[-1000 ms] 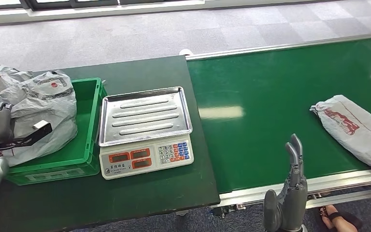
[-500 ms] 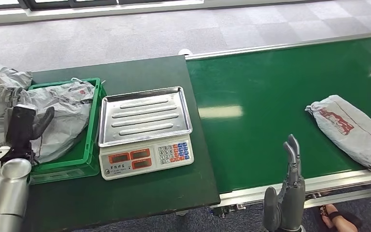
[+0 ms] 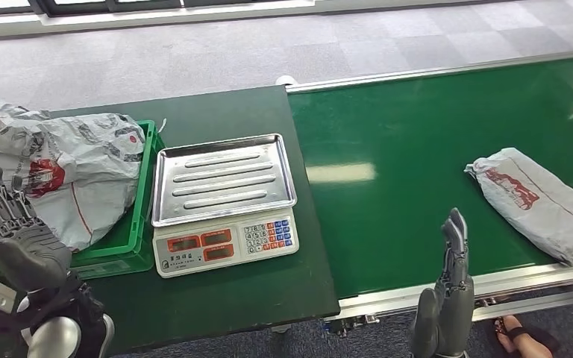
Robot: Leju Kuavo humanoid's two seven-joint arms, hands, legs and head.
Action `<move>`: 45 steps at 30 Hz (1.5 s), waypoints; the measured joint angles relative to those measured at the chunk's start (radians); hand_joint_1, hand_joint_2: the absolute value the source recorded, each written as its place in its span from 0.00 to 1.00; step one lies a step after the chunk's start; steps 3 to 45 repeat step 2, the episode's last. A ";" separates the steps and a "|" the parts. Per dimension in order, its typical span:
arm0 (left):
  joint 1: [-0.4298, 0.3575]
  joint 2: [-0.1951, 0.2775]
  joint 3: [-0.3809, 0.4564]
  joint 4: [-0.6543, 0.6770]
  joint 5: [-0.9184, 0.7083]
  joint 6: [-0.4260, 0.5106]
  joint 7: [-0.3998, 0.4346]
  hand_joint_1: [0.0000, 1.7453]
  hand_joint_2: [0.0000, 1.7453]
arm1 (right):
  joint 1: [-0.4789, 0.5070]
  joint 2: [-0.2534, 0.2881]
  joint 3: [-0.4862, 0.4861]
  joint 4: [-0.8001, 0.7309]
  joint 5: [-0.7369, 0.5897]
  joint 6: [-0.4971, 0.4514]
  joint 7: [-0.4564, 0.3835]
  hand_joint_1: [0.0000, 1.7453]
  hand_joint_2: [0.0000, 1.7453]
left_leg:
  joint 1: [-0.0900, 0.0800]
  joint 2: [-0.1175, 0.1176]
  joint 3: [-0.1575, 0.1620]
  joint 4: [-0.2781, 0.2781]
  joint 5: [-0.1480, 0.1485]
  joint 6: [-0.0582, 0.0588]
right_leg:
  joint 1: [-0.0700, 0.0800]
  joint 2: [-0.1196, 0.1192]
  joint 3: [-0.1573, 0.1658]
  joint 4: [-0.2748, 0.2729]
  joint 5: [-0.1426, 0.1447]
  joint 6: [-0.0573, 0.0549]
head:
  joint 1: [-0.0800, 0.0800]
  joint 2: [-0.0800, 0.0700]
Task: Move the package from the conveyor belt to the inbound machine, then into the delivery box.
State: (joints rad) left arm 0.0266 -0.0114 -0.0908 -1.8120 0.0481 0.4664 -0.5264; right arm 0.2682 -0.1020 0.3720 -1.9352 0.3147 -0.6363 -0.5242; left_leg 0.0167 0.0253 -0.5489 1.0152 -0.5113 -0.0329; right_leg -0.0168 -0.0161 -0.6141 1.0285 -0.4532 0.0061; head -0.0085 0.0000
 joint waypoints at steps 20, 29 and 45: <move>0.015 -0.008 -0.003 -0.030 0.025 -0.017 -0.003 0.00 0.00 | 0.000 0.012 -0.012 -0.003 -0.010 0.007 0.013 0.00 0.00 | 0.000 0.000 0.000 0.000 0.000 0.000 | 0.000 0.000 0.000 0.000 0.000 0.000 | 0.000 0.000; 0.015 -0.008 -0.003 -0.030 0.025 -0.017 -0.003 0.00 0.00 | 0.000 0.012 -0.012 -0.003 -0.010 0.007 0.013 0.00 0.00 | 0.000 0.000 0.000 0.000 0.000 0.000 | 0.000 0.000 0.000 0.000 0.000 0.000 | 0.000 0.000; 0.015 -0.008 -0.003 -0.030 0.025 -0.017 -0.003 0.00 0.00 | 0.000 0.012 -0.012 -0.003 -0.010 0.007 0.013 0.00 0.00 | 0.000 0.000 0.000 0.000 0.000 0.000 | 0.000 0.000 0.000 0.000 0.000 0.000 | 0.000 0.000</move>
